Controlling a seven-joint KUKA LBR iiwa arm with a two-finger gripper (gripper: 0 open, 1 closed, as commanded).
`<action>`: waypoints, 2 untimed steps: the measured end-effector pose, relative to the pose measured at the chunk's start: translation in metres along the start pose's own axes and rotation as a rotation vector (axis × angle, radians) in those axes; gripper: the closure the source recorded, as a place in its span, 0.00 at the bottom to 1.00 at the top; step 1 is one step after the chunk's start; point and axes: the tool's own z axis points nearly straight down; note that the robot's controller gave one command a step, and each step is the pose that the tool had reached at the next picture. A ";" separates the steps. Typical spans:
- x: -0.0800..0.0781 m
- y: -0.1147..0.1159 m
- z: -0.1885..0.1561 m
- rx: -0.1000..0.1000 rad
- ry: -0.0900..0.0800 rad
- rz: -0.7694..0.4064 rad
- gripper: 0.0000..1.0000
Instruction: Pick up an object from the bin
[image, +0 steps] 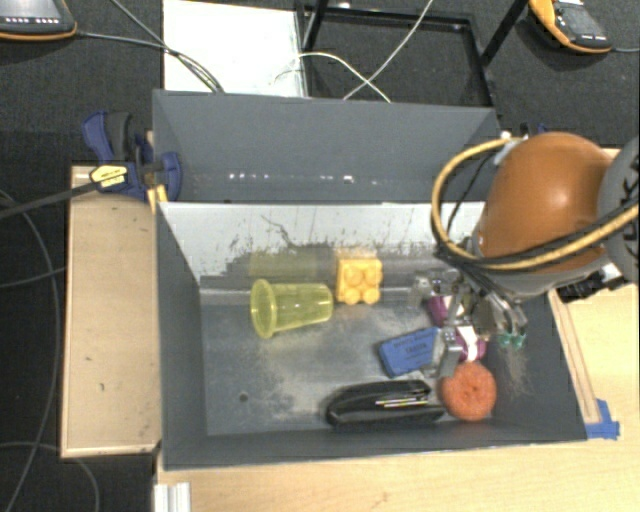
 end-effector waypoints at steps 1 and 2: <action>-0.002 0.000 -0.004 0.000 -0.009 0.000 0.00; -0.023 -0.037 0.113 0.001 -0.006 -0.306 0.00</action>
Offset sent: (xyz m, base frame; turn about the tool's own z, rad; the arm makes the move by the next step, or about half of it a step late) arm 0.0289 -0.0517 -0.1592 -0.4197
